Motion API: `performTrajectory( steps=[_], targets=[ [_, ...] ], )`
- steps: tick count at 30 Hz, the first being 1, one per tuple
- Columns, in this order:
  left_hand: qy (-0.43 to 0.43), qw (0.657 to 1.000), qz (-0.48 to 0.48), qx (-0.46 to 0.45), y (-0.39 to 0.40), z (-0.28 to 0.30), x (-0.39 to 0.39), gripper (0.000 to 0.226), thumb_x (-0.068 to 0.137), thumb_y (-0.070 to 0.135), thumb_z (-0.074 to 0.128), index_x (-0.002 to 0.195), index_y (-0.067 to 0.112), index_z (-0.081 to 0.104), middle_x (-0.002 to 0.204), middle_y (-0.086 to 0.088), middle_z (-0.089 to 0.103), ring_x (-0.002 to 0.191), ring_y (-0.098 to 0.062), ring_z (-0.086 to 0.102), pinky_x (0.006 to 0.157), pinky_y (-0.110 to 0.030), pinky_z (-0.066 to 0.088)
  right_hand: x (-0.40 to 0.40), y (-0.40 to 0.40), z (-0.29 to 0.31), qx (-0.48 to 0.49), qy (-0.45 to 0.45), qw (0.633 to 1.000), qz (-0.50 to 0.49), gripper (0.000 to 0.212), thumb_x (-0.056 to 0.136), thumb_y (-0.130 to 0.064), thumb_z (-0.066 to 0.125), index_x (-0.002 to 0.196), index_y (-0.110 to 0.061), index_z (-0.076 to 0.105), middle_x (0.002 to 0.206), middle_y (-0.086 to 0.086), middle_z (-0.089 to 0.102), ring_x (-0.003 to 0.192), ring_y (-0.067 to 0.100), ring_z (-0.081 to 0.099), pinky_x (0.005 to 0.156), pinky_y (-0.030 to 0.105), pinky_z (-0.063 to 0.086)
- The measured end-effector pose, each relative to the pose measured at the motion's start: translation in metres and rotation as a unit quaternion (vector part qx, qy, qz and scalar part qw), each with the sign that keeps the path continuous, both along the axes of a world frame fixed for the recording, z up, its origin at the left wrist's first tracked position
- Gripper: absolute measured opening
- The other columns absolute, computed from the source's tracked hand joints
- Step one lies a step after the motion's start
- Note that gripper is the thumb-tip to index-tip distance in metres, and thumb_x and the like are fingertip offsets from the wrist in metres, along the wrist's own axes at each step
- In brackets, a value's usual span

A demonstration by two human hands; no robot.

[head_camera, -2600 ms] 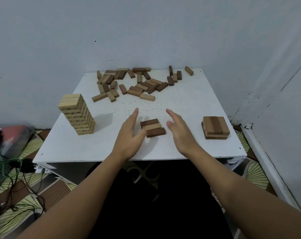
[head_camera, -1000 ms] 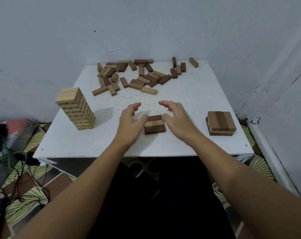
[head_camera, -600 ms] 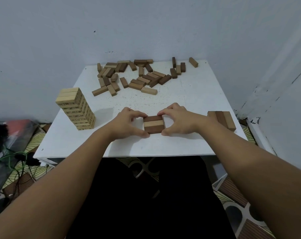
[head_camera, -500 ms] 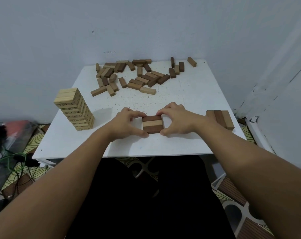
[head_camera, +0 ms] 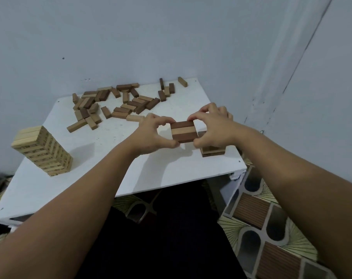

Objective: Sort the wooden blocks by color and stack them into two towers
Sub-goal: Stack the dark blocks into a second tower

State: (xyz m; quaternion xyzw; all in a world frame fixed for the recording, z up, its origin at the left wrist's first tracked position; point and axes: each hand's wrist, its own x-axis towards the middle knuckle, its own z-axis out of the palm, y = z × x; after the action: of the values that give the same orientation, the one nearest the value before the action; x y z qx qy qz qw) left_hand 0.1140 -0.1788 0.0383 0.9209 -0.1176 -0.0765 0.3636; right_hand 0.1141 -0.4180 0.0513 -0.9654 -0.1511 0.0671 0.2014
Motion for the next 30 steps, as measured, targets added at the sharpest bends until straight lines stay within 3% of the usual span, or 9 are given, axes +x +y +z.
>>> performTrajectory(
  steps=[5,11,15,26,30],
  targets=[
    [0.013,1.000,-0.022,-0.004,-0.050,-0.008,0.004,0.068,0.062,0.055,0.085,0.126,0.047,0.065,0.124,0.006,0.045,0.126,-0.020,0.039,0.111,-0.051,0.041,-0.009,-0.053,-0.006,0.027,0.047,0.997,-0.047,0.075,0.075,-0.041,0.077,0.142,-0.052,0.043,0.143,-0.006,0.027,0.133,0.025,0.023,0.102,0.043,0.031],
    [0.032,0.999,-0.028,-0.004,-0.073,-0.015,0.007,0.065,0.068,0.047,0.090,0.128,0.045,0.064,0.124,0.006,0.044,0.128,-0.021,0.037,0.111,-0.050,0.040,-0.011,-0.078,-0.014,0.049,0.071,0.995,-0.056,0.077,0.078,-0.040,0.079,0.146,-0.050,0.043,0.149,-0.003,0.026,0.140,0.026,0.019,0.112,0.050,0.030],
    [0.047,0.999,-0.018,-0.002,-0.075,-0.016,0.007,0.072,0.060,0.055,0.085,0.128,0.044,0.064,0.124,0.007,0.044,0.129,-0.022,0.037,0.112,-0.051,0.040,-0.006,-0.081,-0.018,0.061,0.085,0.993,-0.046,0.080,0.073,-0.045,0.078,0.145,-0.052,0.043,0.147,-0.006,0.026,0.138,0.024,0.018,0.110,0.049,0.031],
    [0.073,0.997,-0.010,-0.010,-0.071,-0.023,0.005,0.071,0.057,0.056,0.088,0.123,0.050,0.063,0.127,0.006,0.047,0.128,-0.022,0.039,0.113,-0.050,0.039,0.002,-0.079,-0.024,0.046,0.107,0.993,-0.024,0.076,0.081,-0.036,0.079,0.145,-0.049,0.040,0.148,-0.002,0.030,0.137,0.023,0.022,0.105,0.047,0.033],
    [0.089,0.996,-0.011,-0.020,-0.067,-0.025,0.005,0.085,0.057,0.053,0.094,0.135,0.048,0.059,0.135,0.003,0.046,0.129,-0.022,0.041,0.110,-0.045,0.041,0.003,-0.080,-0.025,0.049,0.114,0.992,-0.020,0.076,0.080,-0.036,0.080,0.143,-0.050,0.039,0.144,-0.002,0.032,0.130,0.021,0.024,0.105,0.050,0.035]
  ],
)
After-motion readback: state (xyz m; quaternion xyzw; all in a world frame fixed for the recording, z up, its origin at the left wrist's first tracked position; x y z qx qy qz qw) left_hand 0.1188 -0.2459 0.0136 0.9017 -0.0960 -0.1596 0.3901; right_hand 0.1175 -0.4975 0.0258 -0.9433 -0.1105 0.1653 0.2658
